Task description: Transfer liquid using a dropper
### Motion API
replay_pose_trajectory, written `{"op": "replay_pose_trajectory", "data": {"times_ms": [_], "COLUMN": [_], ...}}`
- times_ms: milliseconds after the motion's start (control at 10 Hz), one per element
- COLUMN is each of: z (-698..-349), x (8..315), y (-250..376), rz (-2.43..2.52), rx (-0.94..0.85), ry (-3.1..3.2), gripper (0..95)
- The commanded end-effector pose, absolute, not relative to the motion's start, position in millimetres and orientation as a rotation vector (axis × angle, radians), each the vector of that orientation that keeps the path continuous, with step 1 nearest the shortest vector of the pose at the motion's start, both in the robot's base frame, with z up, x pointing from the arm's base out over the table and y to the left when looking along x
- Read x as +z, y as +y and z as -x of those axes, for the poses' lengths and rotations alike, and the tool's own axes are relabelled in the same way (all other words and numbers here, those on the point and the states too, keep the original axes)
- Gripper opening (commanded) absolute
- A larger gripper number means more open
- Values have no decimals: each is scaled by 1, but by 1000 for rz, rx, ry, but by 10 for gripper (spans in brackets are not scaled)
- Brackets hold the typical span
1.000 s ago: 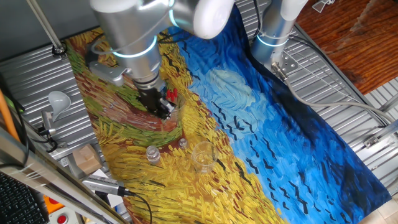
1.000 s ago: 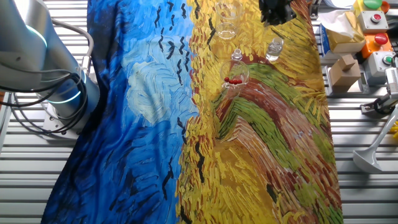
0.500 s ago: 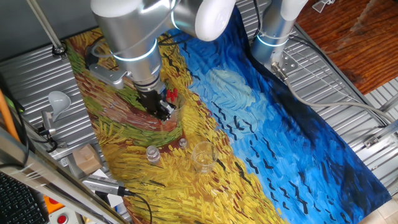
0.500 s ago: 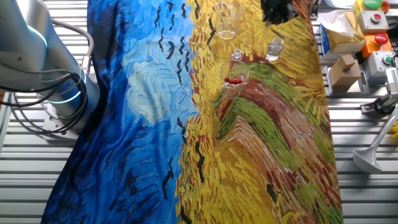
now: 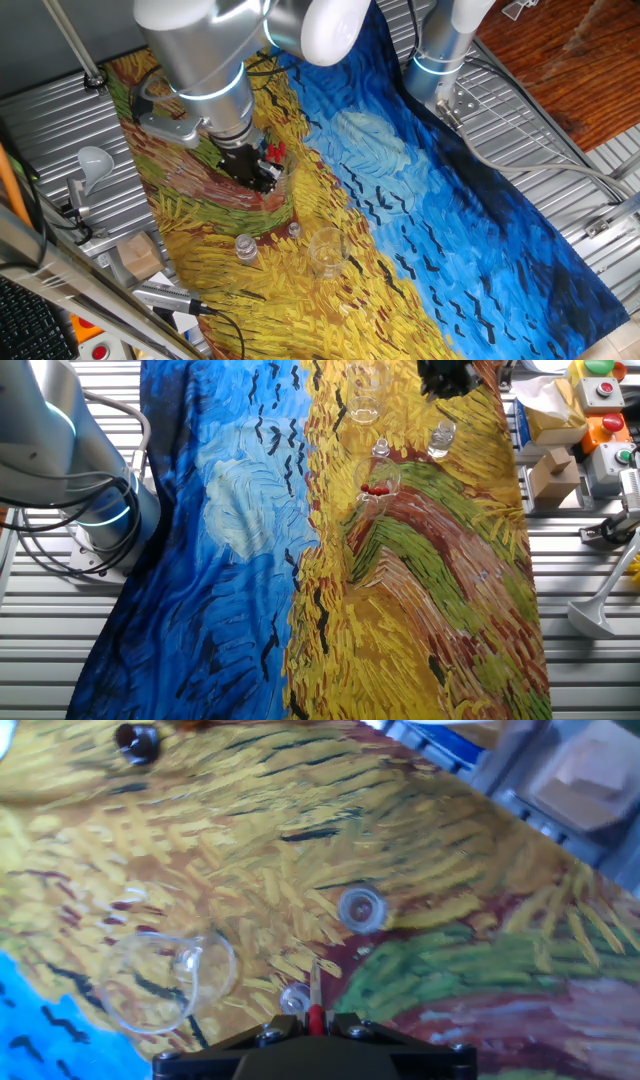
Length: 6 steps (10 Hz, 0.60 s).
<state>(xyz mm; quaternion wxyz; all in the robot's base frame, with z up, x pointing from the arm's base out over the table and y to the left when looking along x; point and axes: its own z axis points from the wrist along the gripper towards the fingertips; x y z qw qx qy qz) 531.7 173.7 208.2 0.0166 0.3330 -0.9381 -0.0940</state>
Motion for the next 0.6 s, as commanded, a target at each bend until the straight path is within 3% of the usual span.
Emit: {"op": "replay_pose_trajectory", "data": {"times_ms": [100,600], "z": [-510,-493], "x": [220,228], "y": [195,208], "rz": [-936,-959], "rx": [-263,-253], "ry": [-2948,-2943], "gripper": [0,0]}}
